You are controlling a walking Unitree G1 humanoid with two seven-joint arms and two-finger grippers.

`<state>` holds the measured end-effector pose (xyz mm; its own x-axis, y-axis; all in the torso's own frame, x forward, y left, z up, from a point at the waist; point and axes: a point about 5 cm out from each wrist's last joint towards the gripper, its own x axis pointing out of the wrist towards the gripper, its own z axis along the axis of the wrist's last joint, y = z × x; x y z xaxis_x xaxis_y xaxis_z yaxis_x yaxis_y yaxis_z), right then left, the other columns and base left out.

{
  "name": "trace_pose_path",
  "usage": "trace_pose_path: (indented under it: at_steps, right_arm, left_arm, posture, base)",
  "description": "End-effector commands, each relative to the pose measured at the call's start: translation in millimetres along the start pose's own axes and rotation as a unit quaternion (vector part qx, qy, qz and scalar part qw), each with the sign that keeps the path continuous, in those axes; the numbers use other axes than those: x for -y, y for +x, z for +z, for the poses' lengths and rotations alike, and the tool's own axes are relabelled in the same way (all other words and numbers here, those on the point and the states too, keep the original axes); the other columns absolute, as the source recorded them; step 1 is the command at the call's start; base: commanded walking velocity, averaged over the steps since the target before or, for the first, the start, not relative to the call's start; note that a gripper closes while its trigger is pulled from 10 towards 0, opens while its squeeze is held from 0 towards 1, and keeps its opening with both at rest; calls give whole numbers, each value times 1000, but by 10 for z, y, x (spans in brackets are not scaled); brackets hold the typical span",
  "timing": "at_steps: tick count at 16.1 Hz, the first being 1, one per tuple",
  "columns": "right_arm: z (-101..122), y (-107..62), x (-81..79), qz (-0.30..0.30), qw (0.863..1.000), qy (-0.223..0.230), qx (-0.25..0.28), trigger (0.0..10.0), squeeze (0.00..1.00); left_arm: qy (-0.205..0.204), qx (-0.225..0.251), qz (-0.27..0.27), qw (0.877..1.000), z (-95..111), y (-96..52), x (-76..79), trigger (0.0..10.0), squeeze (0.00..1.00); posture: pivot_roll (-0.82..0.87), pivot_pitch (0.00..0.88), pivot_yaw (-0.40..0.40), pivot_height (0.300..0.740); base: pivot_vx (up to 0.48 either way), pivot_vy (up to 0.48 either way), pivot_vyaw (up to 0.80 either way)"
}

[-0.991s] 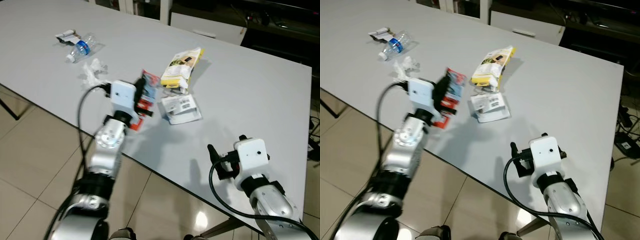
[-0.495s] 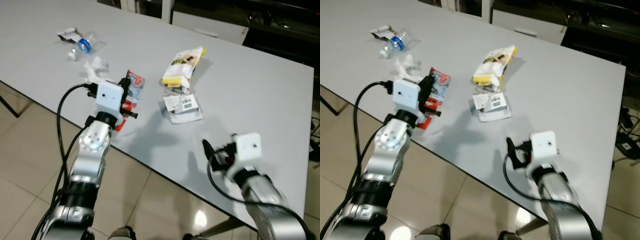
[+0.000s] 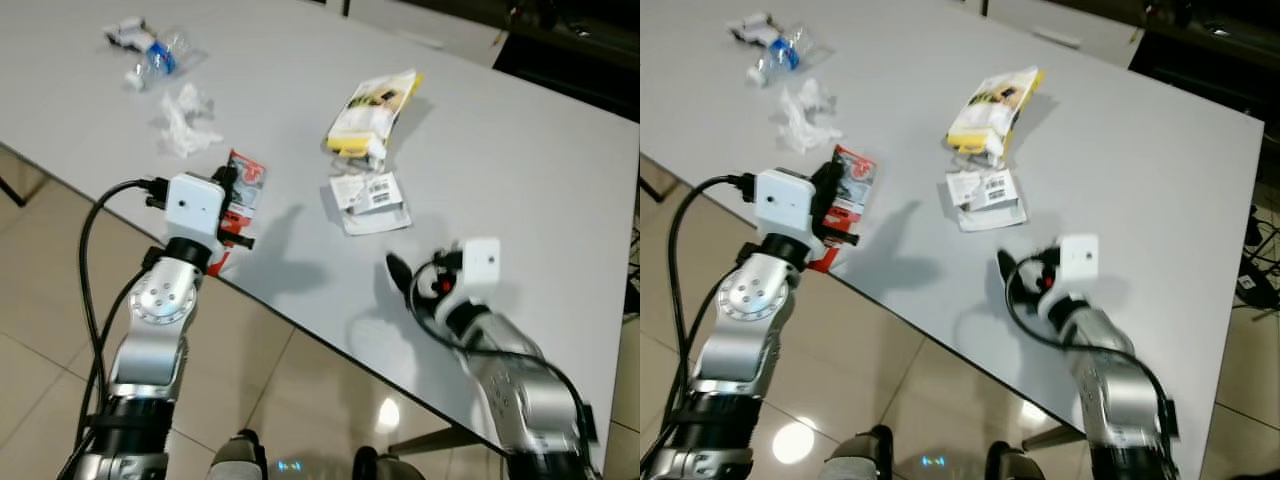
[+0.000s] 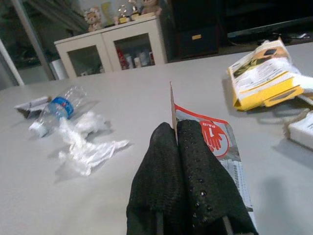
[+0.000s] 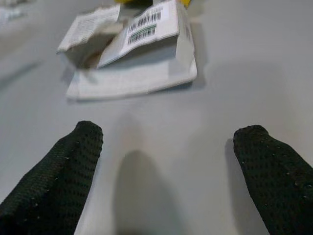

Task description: Picking trash to rubbish bin

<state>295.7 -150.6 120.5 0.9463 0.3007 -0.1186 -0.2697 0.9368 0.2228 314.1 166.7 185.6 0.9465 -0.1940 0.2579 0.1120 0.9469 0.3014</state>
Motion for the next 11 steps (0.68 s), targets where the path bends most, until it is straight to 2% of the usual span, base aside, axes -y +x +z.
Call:
trace_pose_path:
  at_steps: [1,4,8,9,11]
  right_arm:
    - [-99,47,92,-9,999,38,-12,10000,0]
    - [-89,118,90,-7,999,41,0,10000,0]
    - [-77,321,-6,5,1000,20,23,10000,0]
    - [-76,352,-34,8,1000,16,26,10000,0]
    - [-52,410,-104,19,999,-18,39,10000,0]
  left_arm:
    - [6,-4,7,1000,18,-68,-30,980,0]
    - [8,-10,18,1000,36,-103,-79,1255,0]
    - [3,-20,11,1000,52,-132,-33,3020,0]
    - [2,-23,8,1000,43,-132,-28,3098,0]
    - [-1,-29,4,1000,20,-130,0,4118,0]
  posture:
    - [329,259,-79,740]
    - [345,262,-90,740]
    - [359,265,-90,740]
    - [362,265,-90,740]
    - [367,264,-94,740]
  base:
    - [0,0,0]
    - [0,0,0]
    - [0,0,0]
    - [0,0,0]
    - [0,0,0]
